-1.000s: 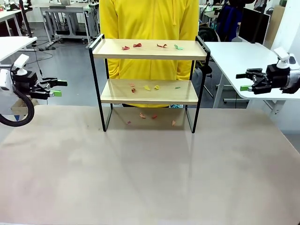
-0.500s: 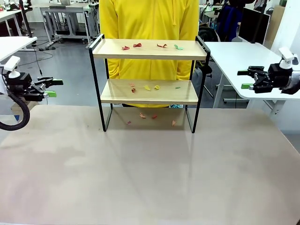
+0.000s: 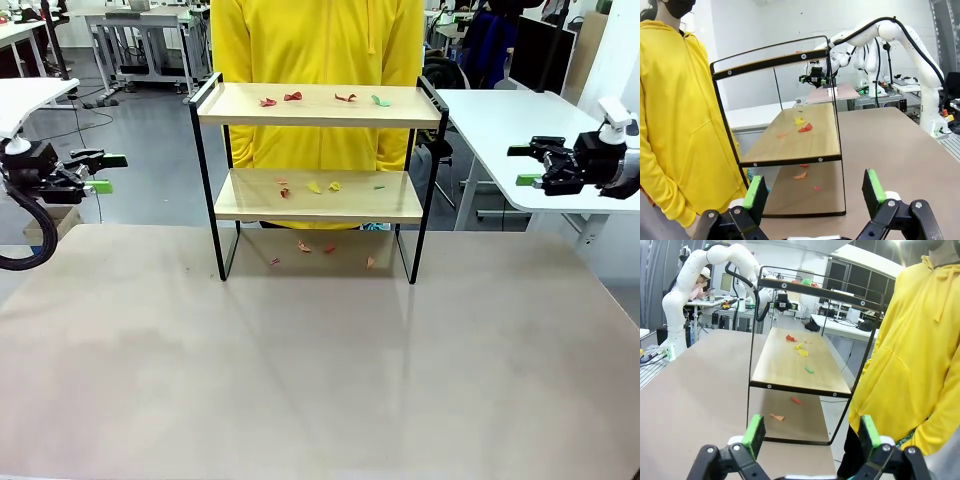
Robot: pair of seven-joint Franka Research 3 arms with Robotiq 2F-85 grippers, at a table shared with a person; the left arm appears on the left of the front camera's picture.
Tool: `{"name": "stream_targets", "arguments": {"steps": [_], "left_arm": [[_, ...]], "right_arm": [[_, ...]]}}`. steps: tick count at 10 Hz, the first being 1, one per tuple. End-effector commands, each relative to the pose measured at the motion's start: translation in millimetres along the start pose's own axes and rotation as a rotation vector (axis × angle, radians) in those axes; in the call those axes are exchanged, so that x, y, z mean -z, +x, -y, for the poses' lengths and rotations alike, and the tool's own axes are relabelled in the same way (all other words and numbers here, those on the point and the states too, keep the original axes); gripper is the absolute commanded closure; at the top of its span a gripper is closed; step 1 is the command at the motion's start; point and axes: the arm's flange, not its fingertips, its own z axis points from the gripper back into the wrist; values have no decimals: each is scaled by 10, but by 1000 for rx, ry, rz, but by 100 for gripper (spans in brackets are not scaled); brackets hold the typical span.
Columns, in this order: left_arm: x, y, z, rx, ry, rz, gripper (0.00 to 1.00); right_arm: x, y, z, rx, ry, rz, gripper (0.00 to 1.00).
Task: Clean the shelf.
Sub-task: Pick up the Duster handed by the human.
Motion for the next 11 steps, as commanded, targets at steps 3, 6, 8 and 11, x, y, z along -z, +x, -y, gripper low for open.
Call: {"name": "stream_targets", "arguments": {"steps": [3, 6, 8, 11], "left_arm": [[1, -13, -10, 3, -1, -4, 0], [1, -13, -10, 3, -1, -4, 0], [1, -13, -10, 3, -1, -4, 0], [1, -13, -10, 3, -1, -4, 0]], "right_arm": [[0, 0, 0, 0, 0, 0, 0], [0, 0, 0, 0, 0, 0, 0], [0, 0, 0, 0, 0, 0, 0], [0, 0, 0, 0, 0, 0, 0]]}}
